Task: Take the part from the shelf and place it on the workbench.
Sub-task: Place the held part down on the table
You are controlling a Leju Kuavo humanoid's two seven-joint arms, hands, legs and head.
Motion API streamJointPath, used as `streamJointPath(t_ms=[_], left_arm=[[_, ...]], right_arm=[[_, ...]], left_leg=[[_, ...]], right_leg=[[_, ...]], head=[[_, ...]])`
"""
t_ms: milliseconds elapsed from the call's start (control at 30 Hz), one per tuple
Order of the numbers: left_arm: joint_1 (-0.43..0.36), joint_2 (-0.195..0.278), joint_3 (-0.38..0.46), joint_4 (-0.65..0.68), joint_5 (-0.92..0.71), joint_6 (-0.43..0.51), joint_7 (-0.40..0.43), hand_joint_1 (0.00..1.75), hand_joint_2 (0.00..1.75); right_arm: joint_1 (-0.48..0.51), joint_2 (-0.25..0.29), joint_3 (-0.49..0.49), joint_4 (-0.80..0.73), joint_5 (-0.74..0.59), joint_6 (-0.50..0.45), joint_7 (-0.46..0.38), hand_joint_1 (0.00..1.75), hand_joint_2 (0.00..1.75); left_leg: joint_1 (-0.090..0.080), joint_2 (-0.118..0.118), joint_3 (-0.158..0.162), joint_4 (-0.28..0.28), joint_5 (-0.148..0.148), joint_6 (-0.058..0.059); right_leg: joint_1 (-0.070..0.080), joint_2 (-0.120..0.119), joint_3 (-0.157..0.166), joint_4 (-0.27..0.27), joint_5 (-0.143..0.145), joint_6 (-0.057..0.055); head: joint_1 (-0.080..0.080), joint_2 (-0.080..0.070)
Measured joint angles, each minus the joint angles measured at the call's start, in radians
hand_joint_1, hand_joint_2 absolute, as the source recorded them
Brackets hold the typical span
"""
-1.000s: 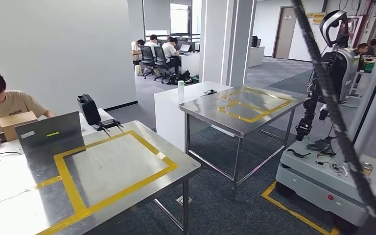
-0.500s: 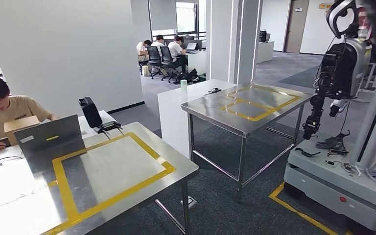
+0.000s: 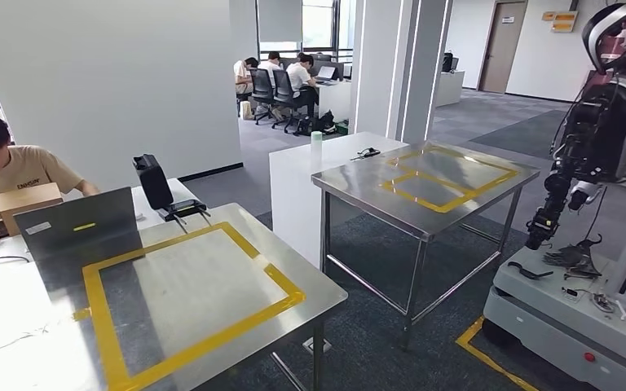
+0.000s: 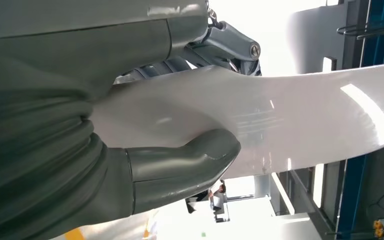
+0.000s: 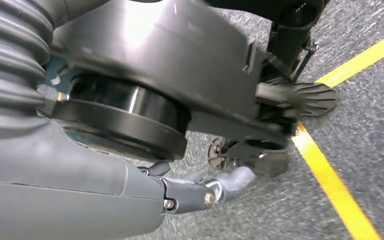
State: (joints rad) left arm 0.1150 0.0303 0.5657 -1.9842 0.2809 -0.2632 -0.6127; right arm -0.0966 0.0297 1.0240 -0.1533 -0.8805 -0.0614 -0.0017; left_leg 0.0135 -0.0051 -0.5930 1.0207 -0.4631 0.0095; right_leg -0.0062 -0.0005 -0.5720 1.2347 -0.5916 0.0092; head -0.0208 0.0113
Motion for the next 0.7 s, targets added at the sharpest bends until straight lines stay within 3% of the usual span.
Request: streamJointPath(t_ms=[67,100,133,167,233,267,300,400,433,500,567,600,633,667,700], left_arm=[[0.003,-0.003,0.0,-0.001,0.001,0.0,0.0,1.75,1.75],[0.004,-0.004,0.0,-0.002,0.001,0.0,0.0,1.75,1.75],[0.005,-0.005,0.0,-0.002,0.001,0.0,0.0,1.75,1.75],[0.005,-0.007,0.0,-0.002,0.001,0.0,0.0,1.75,1.75],[0.005,-0.009,0.0,-0.002,0.001,0.0,0.0,1.75,1.75],[0.006,-0.01,0.0,-0.002,0.001,0.0,0.001,1.75,1.75],[0.006,-0.01,0.0,-0.004,0.001,0.0,0.002,1.75,1.75],[0.004,-0.011,0.0,-0.009,-0.002,0.012,0.009,1.75,1.75],[0.002,-0.012,0.0,-0.009,-0.005,0.025,0.014,1.75,1.75],[-0.001,-0.016,0.001,-0.009,-0.023,0.064,0.025,1.75,1.75],[-0.002,-0.02,0.002,-0.009,-0.043,0.103,0.031,1.75,1.75],[-0.002,-0.022,0.002,-0.009,-0.049,0.116,0.034,1.75,1.75],[-0.002,-0.023,0.002,-0.008,-0.049,0.123,0.038,1.75,1.75],[-0.003,-0.024,0.002,-0.007,-0.044,0.126,0.044,1.75,1.75],[-0.004,-0.024,0.002,-0.004,-0.036,0.126,0.049,1.75,1.75]], right_arm=[[0.001,0.0,0.001,0.0,0.001,0.002,0.002,0.0,1.75],[0.003,-0.001,0.001,0.0,0.001,0.003,0.002,0.0,1.75],[0.005,-0.001,0.002,0.0,0.001,0.003,0.002,0.0,1.75],[0.006,-0.002,0.002,0.0,0.001,0.003,0.002,0.0,1.75],[0.009,-0.004,0.004,0.0,0.001,0.003,0.002,0.0,1.75],[0.01,-0.004,0.004,0.0,0.001,0.003,0.004,0.0,1.75],[0.011,-0.005,0.004,0.0,0.001,0.003,0.005,0.0,1.75],[0.006,-0.005,0.005,0.0,0.004,0.005,0.003,0.0,1.75],[0.004,-0.005,0.005,0.0,0.005,0.005,0.001,0.0,1.75],[0.0,-0.005,0.005,0.0,0.004,0.007,-0.002,0.0,1.75],[0.0,-0.005,0.005,0.0,0.002,0.01,-0.003,0.0,1.75],[0.002,-0.005,0.006,0.0,0.001,0.011,-0.003,0.0,1.75],[0.004,-0.005,0.006,0.0,0.0,0.012,-0.002,0.0,1.75],[0.005,-0.005,0.007,0.0,0.0,0.014,-0.002,0.0,1.75],[0.006,-0.005,0.008,0.0,-0.001,0.015,-0.002,0.0,1.75]], left_leg=[[0.0,-0.003,0.03,-0.005,-0.021,0.001],[0.0,-0.005,0.048,-0.005,-0.034,0.0],[0.0,-0.007,0.067,-0.006,-0.048,-0.001],[0.0,-0.008,0.088,-0.006,-0.063,-0.002],[-0.001,-0.011,0.117,-0.003,-0.093,-0.008],[-0.002,-0.012,0.125,-0.002,-0.108,-0.014],[-0.003,-0.014,0.133,-0.004,-0.12,-0.02],[-0.003,-0.016,0.155,0.009,-0.119,-0.041],[-0.002,-0.013,0.144,0.042,-0.111,-0.046],[-0.001,-0.006,0.073,0.155,-0.126,-0.053],[-0.001,-0.004,-0.012,0.257,-0.189,-0.055],[-0.001,-0.003,-0.04,0.275,-0.217,-0.054],[-0.001,-0.002,-0.055,0.265,-0.222,-0.053],[-0.001,0.001,-0.057,0.229,-0.2,-0.051],[-0.002,0.011,-0.05,0.172,-0.151,-0.049]], right_leg=[[0.0,0.0,-0.084,0.079,-0.064,0.005],[0.0,0.0,-0.108,0.08,-0.088,0.006],[-0.001,0.0,-0.12,0.055,-0.088,0.007],[-0.001,0.0,-0.122,0.007,-0.056,0.006],[0.001,0.0,-0.117,-0.111,0.076,0.0],[0.003,0.0,-0.112,-0.151,0.13,-0.005],[0.005,0.0,-0.108,-0.173,0.163,-0.01],[0.007,0.0,-0.081,-0.187,0.164,-0.03],[0.005,0.0,-0.069,-0.191,0.161,-0.038],[0.004,-0.001,-0.047,-0.197,0.148,-0.05],[0.005,-0.005,-0.029,-0.199,0.13,-0.055],[0.006,-0.008,-0.018,-0.199,0.121,-0.056],[0.006,-0.011,-0.005,-0.199,0.11,-0.056],[0.006,-0.017,0.01,-0.199,0.098,-0.056],[0.007,-0.023,0.025,-0.199,0.087,-0.055]], head=[[0.0,0.0],[0.0,0.0],[0.0,0.0],[0.0,0.0],[0.0,0.0],[-0.001,0.0],[-0.002,-0.001],[-0.003,0.0],[-0.003,0.0],[-0.004,0.0],[-0.004,0.0],[-0.004,0.0],[-0.004,0.0],[-0.004,0.0],[-0.004,0.0]])
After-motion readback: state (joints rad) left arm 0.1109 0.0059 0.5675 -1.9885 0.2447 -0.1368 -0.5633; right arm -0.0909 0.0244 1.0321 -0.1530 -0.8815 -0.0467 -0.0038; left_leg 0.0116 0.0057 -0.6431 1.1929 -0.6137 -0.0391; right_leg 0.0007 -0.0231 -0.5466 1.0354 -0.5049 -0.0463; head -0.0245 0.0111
